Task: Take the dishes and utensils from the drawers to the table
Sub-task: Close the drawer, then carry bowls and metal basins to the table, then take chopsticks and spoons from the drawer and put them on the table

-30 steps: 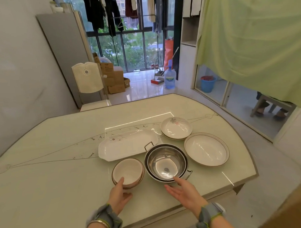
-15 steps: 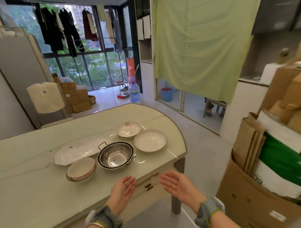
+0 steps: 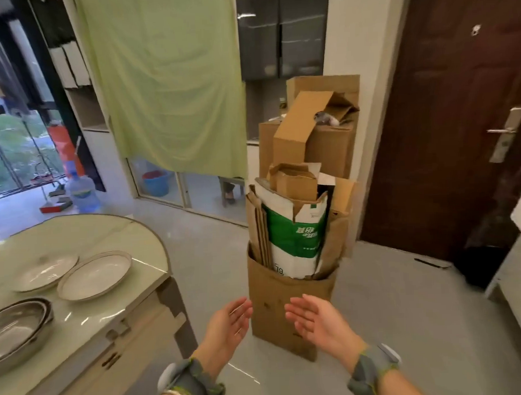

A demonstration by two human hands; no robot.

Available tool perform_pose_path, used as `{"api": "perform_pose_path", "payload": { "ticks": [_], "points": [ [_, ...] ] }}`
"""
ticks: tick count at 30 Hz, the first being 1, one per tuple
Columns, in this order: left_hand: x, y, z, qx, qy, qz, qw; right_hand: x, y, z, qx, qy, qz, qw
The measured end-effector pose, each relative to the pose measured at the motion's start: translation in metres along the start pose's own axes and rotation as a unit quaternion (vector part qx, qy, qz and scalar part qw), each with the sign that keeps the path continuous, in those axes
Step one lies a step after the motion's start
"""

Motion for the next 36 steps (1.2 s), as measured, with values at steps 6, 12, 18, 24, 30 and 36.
{"api": "perform_pose_path", "payload": {
  "ticks": [6, 12, 18, 24, 30, 36],
  "points": [
    [-0.127, -0.011, -0.054, 0.039, -0.088, -0.107, 0.990, 0.122, 0.034, -0.052, 0.074, -0.074, 0.105, 0.989],
    [-0.253, -0.025, -0.109, 0.054, -0.160, -0.203, 0.964, 0.226, 0.063, -0.104, 0.136, -0.143, 0.197, 0.960],
    [-0.354, -0.049, -0.148, 0.061, -0.216, -0.264, 0.938, 0.297, 0.076, -0.157, 0.181, -0.170, 0.255, 0.935],
    [-0.479, -0.078, -0.174, 0.036, -0.300, -0.338, 0.891, 0.378, 0.066, -0.224, 0.227, -0.191, 0.326, 0.898],
    [-0.585, -0.096, -0.196, -0.026, -0.381, -0.424, 0.821, 0.442, 0.064, -0.298, 0.271, -0.167, 0.424, 0.848],
    [-0.669, -0.095, -0.239, -0.007, -0.445, -0.496, 0.746, 0.503, 0.073, -0.339, 0.298, -0.136, 0.523, 0.787]
  ]
}}
Point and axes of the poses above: each hand's wrist, its own y-axis away from the middle knuckle, its own x-axis out of the back of the hand, z = x × y, the point moved 3 cm from there along -y, towards the middle knuckle, and after that the axes turned 3 degrees about z, right-handed, at the moved point
